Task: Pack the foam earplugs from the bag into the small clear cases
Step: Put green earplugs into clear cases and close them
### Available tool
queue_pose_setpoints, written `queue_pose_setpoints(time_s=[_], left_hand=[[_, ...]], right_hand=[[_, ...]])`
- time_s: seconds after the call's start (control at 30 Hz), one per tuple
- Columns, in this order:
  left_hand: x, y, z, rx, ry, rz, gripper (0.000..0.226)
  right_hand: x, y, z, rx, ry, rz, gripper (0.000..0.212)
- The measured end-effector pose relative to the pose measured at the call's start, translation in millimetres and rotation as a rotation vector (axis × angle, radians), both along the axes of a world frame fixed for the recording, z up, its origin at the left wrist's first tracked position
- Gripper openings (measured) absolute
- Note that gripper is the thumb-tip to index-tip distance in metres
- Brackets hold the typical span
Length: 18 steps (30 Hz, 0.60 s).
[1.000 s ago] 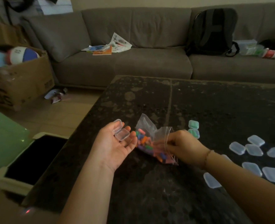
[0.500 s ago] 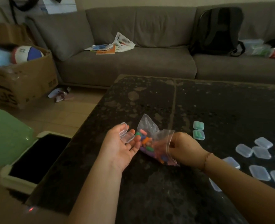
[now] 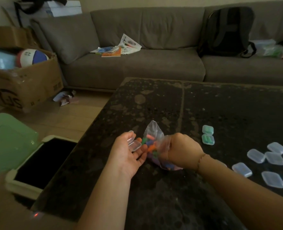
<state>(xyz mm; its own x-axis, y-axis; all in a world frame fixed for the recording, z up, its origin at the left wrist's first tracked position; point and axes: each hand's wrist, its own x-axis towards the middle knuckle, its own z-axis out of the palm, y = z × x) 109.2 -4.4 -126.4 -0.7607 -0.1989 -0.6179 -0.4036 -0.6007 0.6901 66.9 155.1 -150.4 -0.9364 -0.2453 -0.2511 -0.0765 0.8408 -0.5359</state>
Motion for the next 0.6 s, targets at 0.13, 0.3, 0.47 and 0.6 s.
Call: queue_pose_setpoints(time_s=[0.13, 0.3, 0.47, 0.6], left_hand=[[1.4, -3.5, 6.7, 0.030, 0.030, 0.000, 0.029], [10.0, 3.1, 17.5, 0.139, 0.150, -0.040, 0.047], [17.0, 22.8, 18.9, 0.127, 0.167, -0.181, 0.047], [28.0, 45.4, 19.5, 0.135, 0.202, -0.303, 0.045]], right_hand=[[8.5, 15.2, 6.1, 0.003, 0.140, 0.020, 0.030], [31.2, 44.7, 24.5, -0.077, 0.155, -0.078, 0.010], [62.9, 68.1, 58.5, -0.070, 0.310, -0.163, 0.008], [86.8, 42.8, 71.2, -0.205, 0.469, -0.142, 0.008]])
